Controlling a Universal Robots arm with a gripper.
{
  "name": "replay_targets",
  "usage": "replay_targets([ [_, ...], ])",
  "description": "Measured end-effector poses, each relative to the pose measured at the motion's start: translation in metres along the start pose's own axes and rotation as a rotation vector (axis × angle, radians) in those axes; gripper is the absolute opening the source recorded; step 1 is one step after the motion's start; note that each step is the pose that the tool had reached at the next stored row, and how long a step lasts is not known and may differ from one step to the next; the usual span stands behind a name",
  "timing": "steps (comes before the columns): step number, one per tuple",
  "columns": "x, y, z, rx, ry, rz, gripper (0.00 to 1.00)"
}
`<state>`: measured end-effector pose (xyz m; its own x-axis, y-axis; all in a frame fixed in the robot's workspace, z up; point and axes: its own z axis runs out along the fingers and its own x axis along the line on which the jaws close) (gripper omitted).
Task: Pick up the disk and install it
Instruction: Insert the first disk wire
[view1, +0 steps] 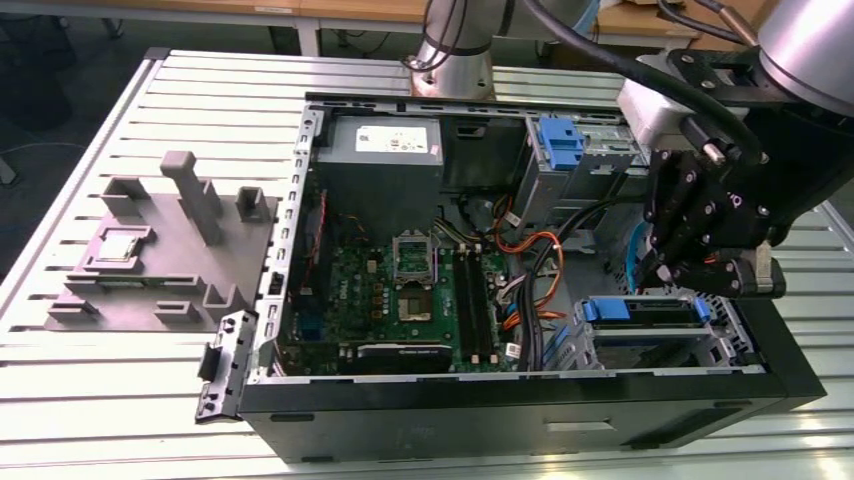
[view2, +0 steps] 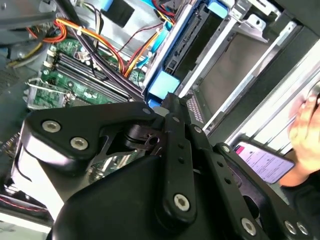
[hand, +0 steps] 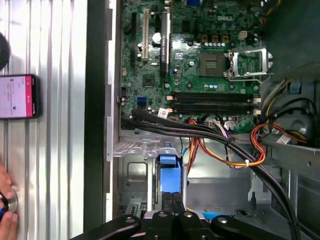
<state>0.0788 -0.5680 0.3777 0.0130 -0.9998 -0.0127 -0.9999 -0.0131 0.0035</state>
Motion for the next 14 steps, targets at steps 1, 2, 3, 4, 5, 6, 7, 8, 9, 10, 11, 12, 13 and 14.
replay_targets([
  [1,0.0,0.0,0.0,0.0003,0.0002,-0.016,0.1],
  [2,0.0,0.0,0.0001,0.0005,0.0002,-0.029,0.1],
  [3,0.0,-0.0005,0.0002,0.0005,0.0004,-0.038,0.1],
  [4,0.0,-0.0021,0.0004,0.0005,0.0001,-0.04,0.1],
  [5,0.0,-0.0043,0.0004,0.0005,0.0003,-0.041,0.1],
  [6,0.0,-0.0067,0.0004,0.0005,0.0002,-0.042,0.1],
  [7,-0.0002,-0.009,0.0004,0.0005,0.0002,-0.042,0.1],
  [8,-0.0006,-0.0112,0.0004,0.0005,0.0002,-0.042,0.1],
  [9,-0.001,-0.0134,0.0005,0.0005,0.0001,-0.042,0.1],
  [10,-0.0015,-0.0158,0.0005,0.0005,0.0002,-0.042,0.1],
  [11,-0.002,-0.0179,0.0005,0.0005,0.0002,-0.042,0.1],
  [12,-0.0025,-0.0199,0.0006,0.0005,0.0001,-0.042,0.1],
  [13,-0.0031,-0.0221,0.0006,0.0005,0.0002,-0.042,0.1],
  [14,-0.0036,-0.0241,0.0006,0.0005,0.0002,-0.042,0.1],
])
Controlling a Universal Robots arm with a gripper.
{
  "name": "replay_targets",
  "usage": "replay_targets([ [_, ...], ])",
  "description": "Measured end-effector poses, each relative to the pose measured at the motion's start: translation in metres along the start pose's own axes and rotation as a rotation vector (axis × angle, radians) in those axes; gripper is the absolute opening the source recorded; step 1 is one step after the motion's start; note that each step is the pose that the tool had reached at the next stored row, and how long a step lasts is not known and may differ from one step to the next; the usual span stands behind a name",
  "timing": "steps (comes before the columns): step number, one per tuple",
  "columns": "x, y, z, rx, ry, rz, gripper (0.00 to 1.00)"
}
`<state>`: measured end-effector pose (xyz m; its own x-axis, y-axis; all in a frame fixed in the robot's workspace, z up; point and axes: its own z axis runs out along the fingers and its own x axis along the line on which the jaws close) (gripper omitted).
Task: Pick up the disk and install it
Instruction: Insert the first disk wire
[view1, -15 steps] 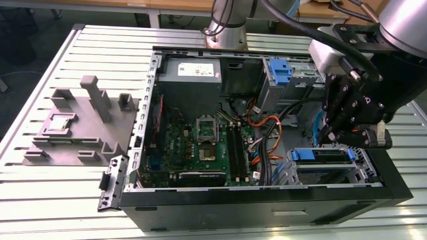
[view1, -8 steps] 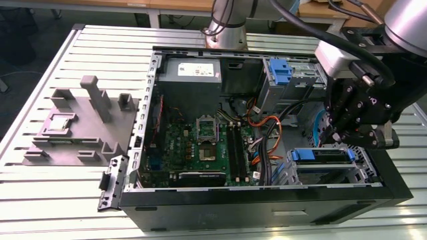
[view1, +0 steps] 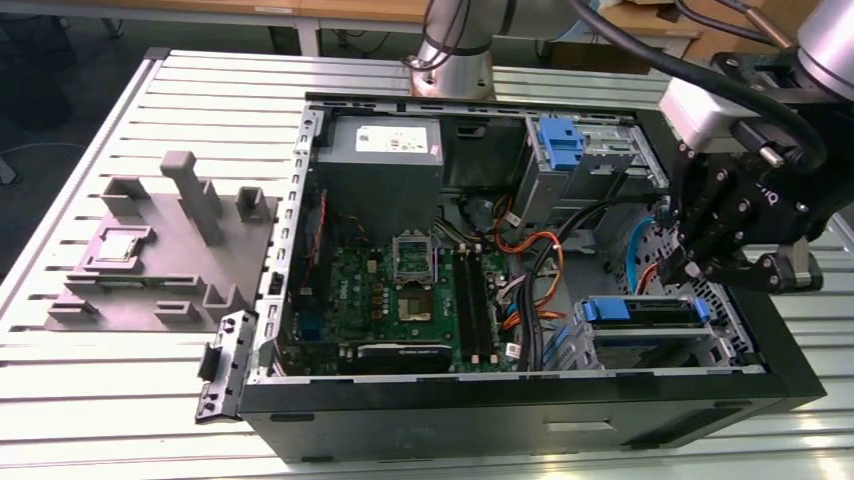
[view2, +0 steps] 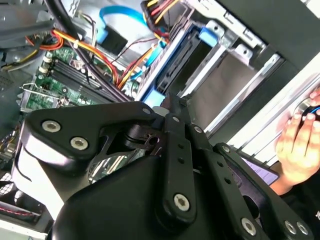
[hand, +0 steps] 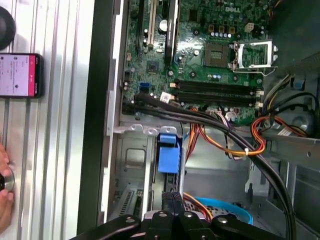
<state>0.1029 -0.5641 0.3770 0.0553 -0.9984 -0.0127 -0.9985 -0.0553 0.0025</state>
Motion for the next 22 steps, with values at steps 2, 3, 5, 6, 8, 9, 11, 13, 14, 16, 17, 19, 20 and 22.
replay_targets([
  [2,-0.0009,-0.0041,0.0001,0.0,0.0,0.0,0.1],
  [3,-0.0013,-0.0061,0.0001,0.0,0.0,0.0,0.1],
  [5,-0.0022,-0.0101,0.0002,0.0,0.0001,0.0,0.1],
  [6,-0.0027,-0.012,0.0003,0.0,0.0,-0.001,0.1],
  [8,-0.0032,-0.0138,0.0004,0.0034,0.0002,-0.002,0.1],
  [9,-0.0032,-0.0138,0.0005,0.0144,0.0009,-0.006,0.1],
  [11,-0.0032,-0.0138,0.0006,0.0285,0.0016,-0.027,0.1],
  [13,-0.0032,-0.0138,0.0006,0.0343,0.0017,-0.055,0.1],
  [14,-0.0032,-0.0138,0.0007,0.0366,0.0016,-0.069,0.1],
  [16,-0.0033,-0.0138,0.0009,0.0395,0.0016,-0.1,0.1],
  [17,-0.0033,-0.0138,0.0012,0.0406,0.0015,-0.116,0.1],
  [19,-0.0032,-0.0138,0.0018,0.0427,0.0015,-0.147,0.1],
  [20,-0.0032,-0.0138,0.002,0.0438,0.0016,-0.162,0.1],
  [22,-0.0032,-0.0138,0.0024,0.0471,0.0015,-0.192,0.1],
])
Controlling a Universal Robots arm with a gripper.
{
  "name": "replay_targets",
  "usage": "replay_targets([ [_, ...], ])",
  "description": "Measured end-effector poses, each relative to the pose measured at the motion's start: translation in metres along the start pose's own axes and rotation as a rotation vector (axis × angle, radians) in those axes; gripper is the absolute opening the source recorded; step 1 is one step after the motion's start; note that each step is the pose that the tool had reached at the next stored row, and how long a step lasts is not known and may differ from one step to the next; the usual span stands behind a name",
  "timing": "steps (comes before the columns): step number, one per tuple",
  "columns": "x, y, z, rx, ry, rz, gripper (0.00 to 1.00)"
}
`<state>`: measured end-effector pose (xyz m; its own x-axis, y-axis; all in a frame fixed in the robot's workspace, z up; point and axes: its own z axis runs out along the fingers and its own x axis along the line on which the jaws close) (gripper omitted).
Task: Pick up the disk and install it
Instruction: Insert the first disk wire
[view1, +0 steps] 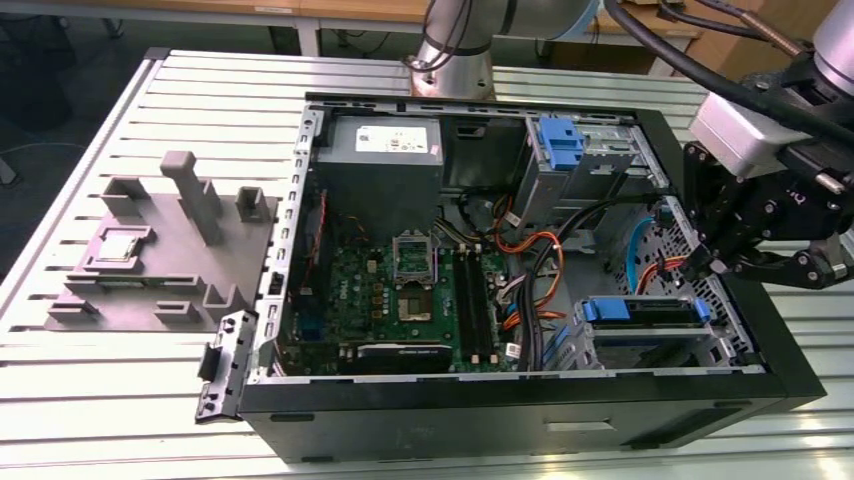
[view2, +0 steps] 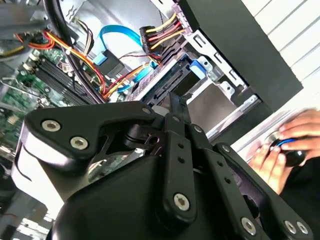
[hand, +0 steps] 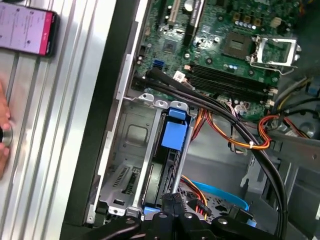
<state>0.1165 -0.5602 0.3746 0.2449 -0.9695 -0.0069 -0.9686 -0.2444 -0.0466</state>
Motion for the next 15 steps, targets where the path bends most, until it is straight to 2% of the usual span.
replay_targets([
  [4,0.0,0.0,0.0004,0.0054,-0.0015,-0.058,0.1],
  [10,-0.0001,0.0,0.0004,0.007,-0.0012,-0.062,0.1],
  [15,-0.0034,-0.002,0.0005,0.007,-0.0012,-0.063,0.1],
])
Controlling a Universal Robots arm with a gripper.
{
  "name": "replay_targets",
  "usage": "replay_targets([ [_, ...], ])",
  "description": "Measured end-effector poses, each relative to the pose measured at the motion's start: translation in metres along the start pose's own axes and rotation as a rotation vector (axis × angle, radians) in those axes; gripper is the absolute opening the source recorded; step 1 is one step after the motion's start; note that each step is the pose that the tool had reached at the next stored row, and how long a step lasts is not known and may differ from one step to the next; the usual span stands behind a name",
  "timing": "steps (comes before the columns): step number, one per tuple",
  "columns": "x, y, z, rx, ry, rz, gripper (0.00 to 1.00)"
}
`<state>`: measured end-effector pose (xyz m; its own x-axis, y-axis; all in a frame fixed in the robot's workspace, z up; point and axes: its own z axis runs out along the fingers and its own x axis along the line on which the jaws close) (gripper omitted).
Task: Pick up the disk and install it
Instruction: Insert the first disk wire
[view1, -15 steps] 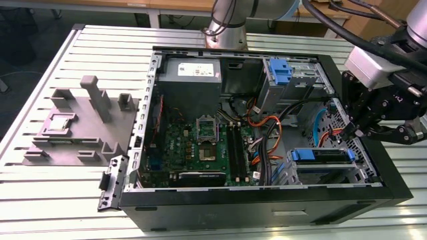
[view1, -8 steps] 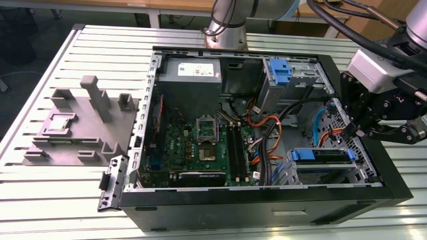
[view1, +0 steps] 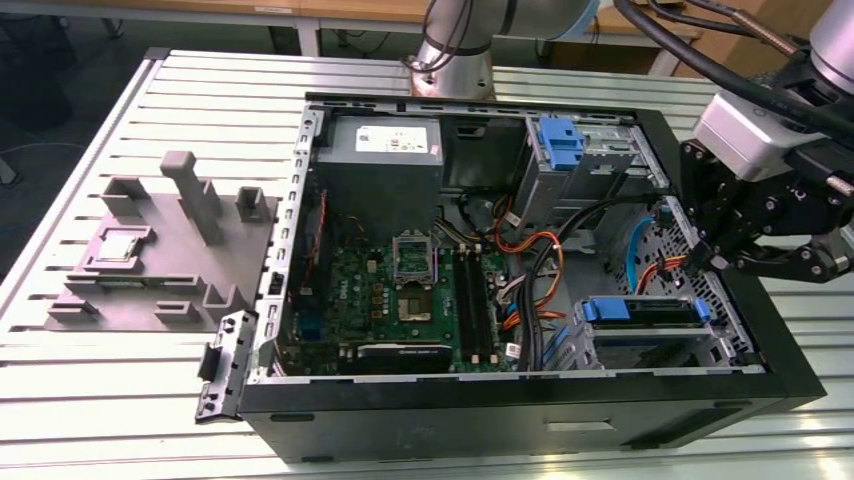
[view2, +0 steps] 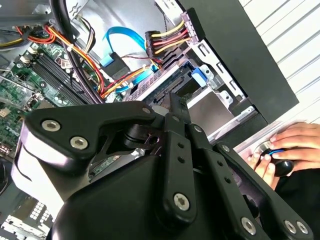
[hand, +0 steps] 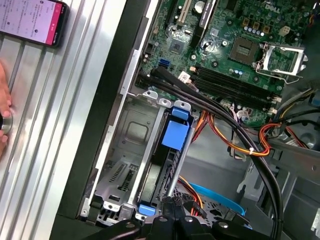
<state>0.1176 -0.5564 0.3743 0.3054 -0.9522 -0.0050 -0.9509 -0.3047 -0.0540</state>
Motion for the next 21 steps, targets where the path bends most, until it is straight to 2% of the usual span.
replay_targets([
  [3,0.0001,-0.0019,0.0001,0.0,0.0001,0.0,0.1],
  [14,0.0001,-0.002,0.0001,0.0001,0.0001,-0.003,0.1],
  [18,0.0001,-0.0021,0.0002,0.0,-0.0025,-0.053,0.1],
  [21,0.0006,-0.008,0.0012,-0.0001,-0.0028,-0.057,0.1],
])
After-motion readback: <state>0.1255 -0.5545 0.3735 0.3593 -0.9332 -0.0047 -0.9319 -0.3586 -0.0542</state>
